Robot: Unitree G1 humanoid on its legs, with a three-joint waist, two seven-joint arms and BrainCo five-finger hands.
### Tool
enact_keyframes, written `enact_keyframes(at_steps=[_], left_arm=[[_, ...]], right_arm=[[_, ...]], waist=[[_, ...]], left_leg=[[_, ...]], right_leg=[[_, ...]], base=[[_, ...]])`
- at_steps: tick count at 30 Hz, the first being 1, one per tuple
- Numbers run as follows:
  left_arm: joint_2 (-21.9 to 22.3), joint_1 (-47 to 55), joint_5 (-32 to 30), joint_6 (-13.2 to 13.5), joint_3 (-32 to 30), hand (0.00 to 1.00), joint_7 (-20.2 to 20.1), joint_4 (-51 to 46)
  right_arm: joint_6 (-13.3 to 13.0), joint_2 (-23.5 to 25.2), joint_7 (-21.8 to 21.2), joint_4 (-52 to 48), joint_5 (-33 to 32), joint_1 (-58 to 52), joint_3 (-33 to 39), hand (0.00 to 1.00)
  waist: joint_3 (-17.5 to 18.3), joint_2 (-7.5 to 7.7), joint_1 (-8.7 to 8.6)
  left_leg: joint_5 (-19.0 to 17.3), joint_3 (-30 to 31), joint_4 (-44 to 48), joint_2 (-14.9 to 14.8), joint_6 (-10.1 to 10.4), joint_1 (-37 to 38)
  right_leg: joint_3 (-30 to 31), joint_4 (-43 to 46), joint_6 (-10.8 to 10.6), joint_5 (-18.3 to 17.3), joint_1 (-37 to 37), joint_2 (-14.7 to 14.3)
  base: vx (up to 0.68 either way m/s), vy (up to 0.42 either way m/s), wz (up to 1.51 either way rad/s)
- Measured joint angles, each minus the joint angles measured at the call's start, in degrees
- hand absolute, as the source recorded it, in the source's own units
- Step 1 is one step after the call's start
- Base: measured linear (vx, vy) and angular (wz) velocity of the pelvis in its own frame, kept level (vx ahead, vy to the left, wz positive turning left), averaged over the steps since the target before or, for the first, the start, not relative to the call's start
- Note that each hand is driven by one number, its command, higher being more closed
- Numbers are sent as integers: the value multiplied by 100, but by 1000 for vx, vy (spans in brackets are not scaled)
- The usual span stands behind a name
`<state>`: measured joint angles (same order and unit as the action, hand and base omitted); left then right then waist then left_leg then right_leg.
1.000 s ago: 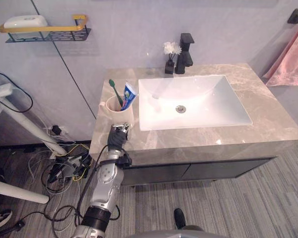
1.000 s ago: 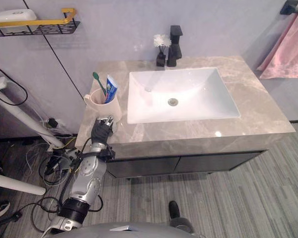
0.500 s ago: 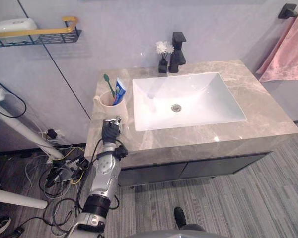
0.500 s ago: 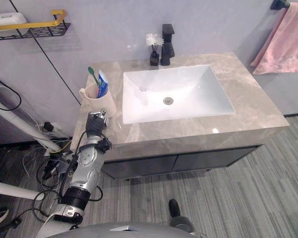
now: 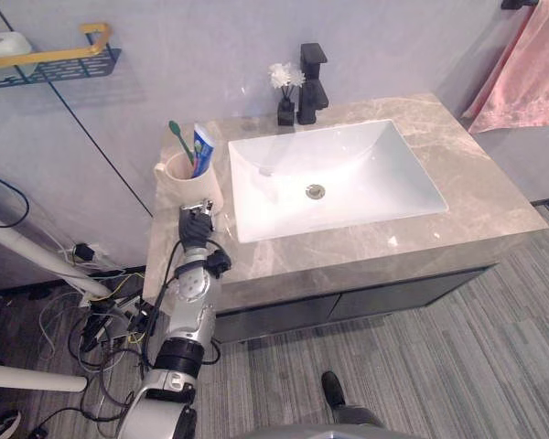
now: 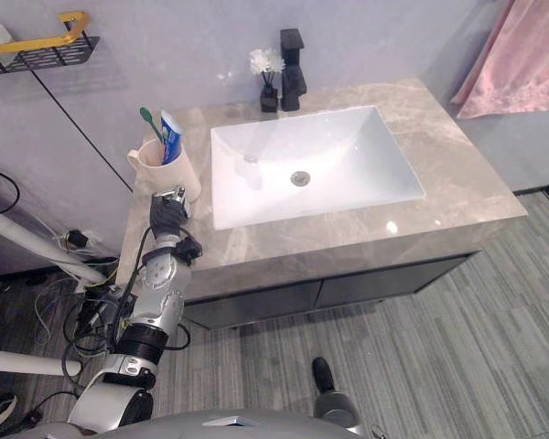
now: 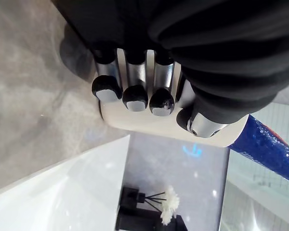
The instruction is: Organize washtable
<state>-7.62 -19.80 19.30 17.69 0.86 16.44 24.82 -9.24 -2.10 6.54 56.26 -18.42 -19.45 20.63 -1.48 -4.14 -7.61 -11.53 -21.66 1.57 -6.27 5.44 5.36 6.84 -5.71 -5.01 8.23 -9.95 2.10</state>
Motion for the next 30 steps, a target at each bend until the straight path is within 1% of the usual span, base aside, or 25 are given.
enact_keyframes(at_steps=[2,4,8,12,15,19,23,24,26,30], left_arm=[[-7,-140,0,-11,-127,100,54,87],[-29,-273,-2,5,-246,100,99,201],[-216,-400,4,10,-459,100,187,286],[-252,-761,12,-6,-595,100,279,590],[-279,-914,11,-21,-695,100,299,733],[-443,-996,41,-23,-779,100,320,889],[-504,-1176,49,-53,-844,100,339,1033],[-621,-1294,49,-103,-851,100,343,1121],[-677,-1409,50,-159,-926,100,344,1170],[-957,-1677,52,-227,-1032,100,381,1375]], right_arm=[[-2,4,-1,-21,-1,1,-4,0],[-3,2,-3,-69,-1,12,-4,0],[-4,3,-4,-116,-3,25,0,0],[-3,-10,-8,-216,-2,24,33,0],[-3,-11,-24,-220,-3,25,35,0],[0,-18,-27,-221,-3,26,37,0],[-2,-20,-30,-231,-6,25,50,0],[-3,-17,-33,-248,-6,25,48,0],[-2,-16,-34,-264,-6,25,47,0],[-3,-18,-46,-287,-6,25,43,0]], waist=[[-67,-10,-13],[-103,-33,-60],[-124,-59,-136],[-203,-143,-157],[-207,-147,-183],[-219,-157,-220],[-321,-176,-249],[-329,-178,-259],[-366,-177,-262],[-479,-191,-274]], left_leg=[[-2,-34,3,0,3,2],[-2,-60,2,-2,4,-21],[-28,-254,-10,-32,47,-14],[-37,-363,-21,-34,61,-12],[-44,-438,-21,-54,72,-11],[-47,-561,-17,-42,77,-25],[-47,-608,-2,-28,77,-30],[-46,-651,14,-26,79,-83],[-44,-686,18,-27,83,-91],[-32,-837,1,-29,104,-112]], right_leg=[[31,0,3,9,-11,-7],[54,0,7,15,-50,-19],[237,2,26,51,-153,-111],[338,16,26,65,-209,-152],[387,27,40,77,-238,-186],[512,15,36,125,-314,-208],[564,4,34,149,-336,-206],[615,8,40,179,-410,-216],[653,19,46,196,-434,-229],[795,42,59,253,-538,-290]], base=[[-19,-3,-7],[-2,-9,-9],[21,-16,-25],[19,-6,-14],[9,-13,-10],[-18,-4,-14],[-34,-3,-8],[-20,-12,-12],[-8,-14,-14],[-7,-17,-19]])
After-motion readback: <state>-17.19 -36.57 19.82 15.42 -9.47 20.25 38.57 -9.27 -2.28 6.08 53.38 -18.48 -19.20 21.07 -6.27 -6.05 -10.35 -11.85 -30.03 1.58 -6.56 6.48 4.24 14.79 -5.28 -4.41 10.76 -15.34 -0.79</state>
